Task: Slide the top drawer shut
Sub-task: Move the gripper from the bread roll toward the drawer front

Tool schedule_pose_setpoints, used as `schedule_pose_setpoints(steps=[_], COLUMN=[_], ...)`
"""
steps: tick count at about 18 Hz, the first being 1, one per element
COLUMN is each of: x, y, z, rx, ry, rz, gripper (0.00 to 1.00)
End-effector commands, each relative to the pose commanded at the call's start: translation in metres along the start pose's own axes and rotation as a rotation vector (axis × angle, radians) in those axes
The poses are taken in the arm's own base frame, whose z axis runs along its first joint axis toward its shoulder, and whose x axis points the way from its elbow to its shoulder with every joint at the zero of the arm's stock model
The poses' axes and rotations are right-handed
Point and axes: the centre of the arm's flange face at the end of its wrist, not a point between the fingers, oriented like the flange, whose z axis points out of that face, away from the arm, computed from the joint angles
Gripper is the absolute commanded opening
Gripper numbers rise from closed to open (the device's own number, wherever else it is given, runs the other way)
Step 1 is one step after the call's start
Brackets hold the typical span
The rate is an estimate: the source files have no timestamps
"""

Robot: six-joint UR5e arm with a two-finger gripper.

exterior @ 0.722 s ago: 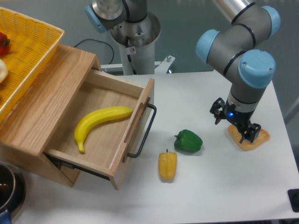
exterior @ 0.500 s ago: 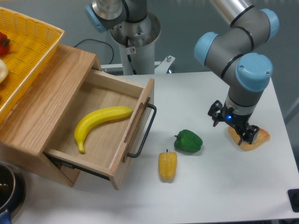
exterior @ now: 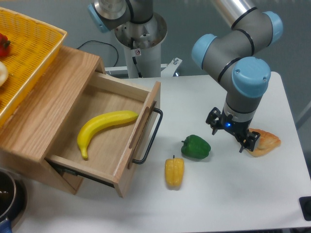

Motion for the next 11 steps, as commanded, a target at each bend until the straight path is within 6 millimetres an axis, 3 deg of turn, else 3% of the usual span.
schedule_pose_setpoints(steps=[1,3,6,7,11], x=[-0.001,-0.002,-0.003,-0.002,0.006], y=[-0.001,-0.005,-0.011,-0.015,-0.029], z=[-0.004,-0.011,-0.015,-0.018,-0.025], rx=[0.009,0.051,0.074,0.098,0.206], ry=[-0.005,0.001,0.005,0.014,0.124], rz=[-0.033,-0.051,-0.094,-0.136,-0.264], gripper=[0.91,0.61,0.35,0.30,0.28])
